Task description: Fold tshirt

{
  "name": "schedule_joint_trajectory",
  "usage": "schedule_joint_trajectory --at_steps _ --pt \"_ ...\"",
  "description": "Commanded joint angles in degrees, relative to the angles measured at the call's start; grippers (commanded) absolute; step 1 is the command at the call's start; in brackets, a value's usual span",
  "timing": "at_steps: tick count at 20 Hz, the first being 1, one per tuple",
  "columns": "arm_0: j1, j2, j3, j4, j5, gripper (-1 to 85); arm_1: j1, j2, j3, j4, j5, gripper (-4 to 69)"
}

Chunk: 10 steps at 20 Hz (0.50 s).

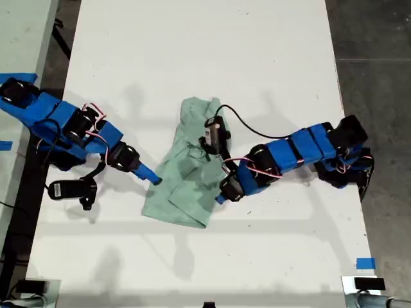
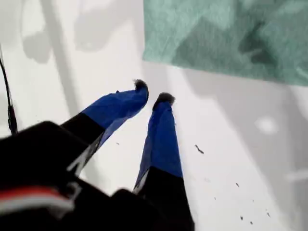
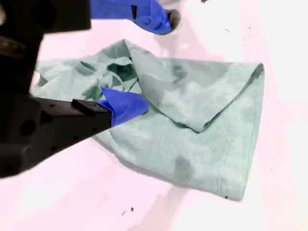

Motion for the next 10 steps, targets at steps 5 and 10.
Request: schedule_joint_trajectory --at_steps 5,10 --pt "7.7 0.9 2.5 0.4 -14.7 23.8 -2.9 7.3 -1.5 8.8 4.0 4.2" --pt "11.6 -14.2 -3.3 -5.5 -24.8 23.9 -2.8 7.3 -1.5 9.8 4.0 4.2"
